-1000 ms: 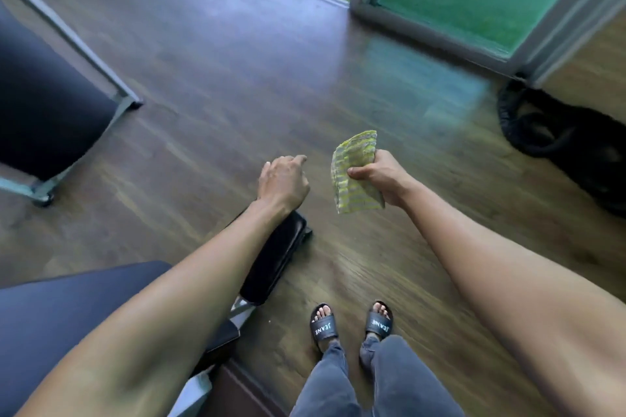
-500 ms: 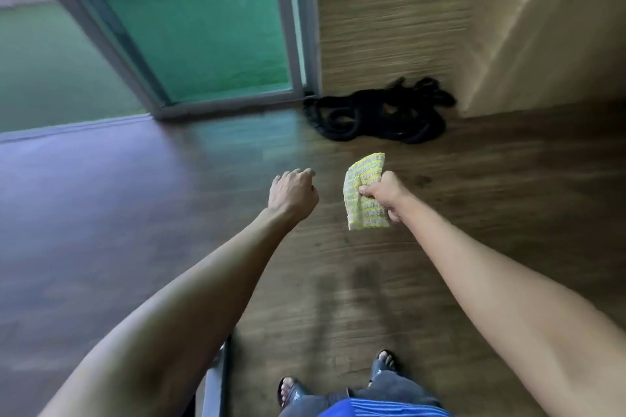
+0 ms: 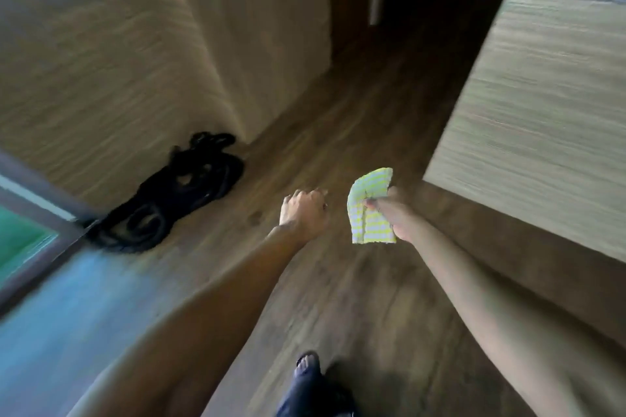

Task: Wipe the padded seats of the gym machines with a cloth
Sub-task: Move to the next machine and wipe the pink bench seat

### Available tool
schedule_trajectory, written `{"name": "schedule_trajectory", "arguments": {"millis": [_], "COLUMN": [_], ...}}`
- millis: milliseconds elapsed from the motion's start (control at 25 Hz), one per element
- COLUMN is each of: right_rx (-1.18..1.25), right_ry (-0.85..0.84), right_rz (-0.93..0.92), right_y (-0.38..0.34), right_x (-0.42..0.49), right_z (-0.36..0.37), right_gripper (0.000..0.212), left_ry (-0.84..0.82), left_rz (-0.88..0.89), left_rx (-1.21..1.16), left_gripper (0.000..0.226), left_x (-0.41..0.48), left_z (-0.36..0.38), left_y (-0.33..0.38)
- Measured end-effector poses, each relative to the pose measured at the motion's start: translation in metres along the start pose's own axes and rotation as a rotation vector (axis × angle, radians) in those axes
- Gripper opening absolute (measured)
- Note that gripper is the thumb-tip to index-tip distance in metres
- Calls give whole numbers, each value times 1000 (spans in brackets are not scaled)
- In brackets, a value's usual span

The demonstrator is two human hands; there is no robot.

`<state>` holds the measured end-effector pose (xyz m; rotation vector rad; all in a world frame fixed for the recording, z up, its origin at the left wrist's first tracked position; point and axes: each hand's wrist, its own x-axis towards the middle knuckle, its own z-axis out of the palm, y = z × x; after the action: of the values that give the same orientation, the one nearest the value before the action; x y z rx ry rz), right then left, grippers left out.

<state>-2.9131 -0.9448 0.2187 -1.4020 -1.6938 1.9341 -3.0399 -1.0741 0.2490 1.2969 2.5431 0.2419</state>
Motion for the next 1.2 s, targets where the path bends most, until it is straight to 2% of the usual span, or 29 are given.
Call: {"name": "schedule_trajectory", "arguments": {"millis": [80, 160, 360, 480, 600, 720, 840, 1040, 1200], "right_rx": [107, 213, 433, 528, 536, 562, 624, 761, 874], "right_ry": [76, 129, 389, 477, 730, 954, 1133, 1312, 1415], "right_rz": [49, 94, 172, 161, 138, 222, 255, 199, 178], "right_y": [10, 23, 32, 32, 38, 60, 92, 151, 193], "right_x": [12, 23, 53, 64, 56, 50, 35, -14, -71], "right_z": [-54, -105, -227, -306, -386, -457, -531, -668, -767], "right_gripper": [10, 24, 34, 15, 8, 6, 20, 20, 24], "left_ry": [-52, -106, -186, -252, -341, -420, -442, -503, -555], "left_rz": [99, 197, 476, 667, 846, 983, 1153, 1362, 1506], "left_rx": [41, 51, 94, 159, 223, 243, 255, 352, 373], "left_gripper": [42, 43, 37, 35, 37, 38, 37, 27, 34], "left_x": [38, 77, 170, 218, 247, 257, 251, 202, 146], "left_z": [13, 30, 67, 87, 112, 140, 179, 243, 288], "left_y": [52, 105, 246, 336, 431, 524, 621, 791, 924]}}
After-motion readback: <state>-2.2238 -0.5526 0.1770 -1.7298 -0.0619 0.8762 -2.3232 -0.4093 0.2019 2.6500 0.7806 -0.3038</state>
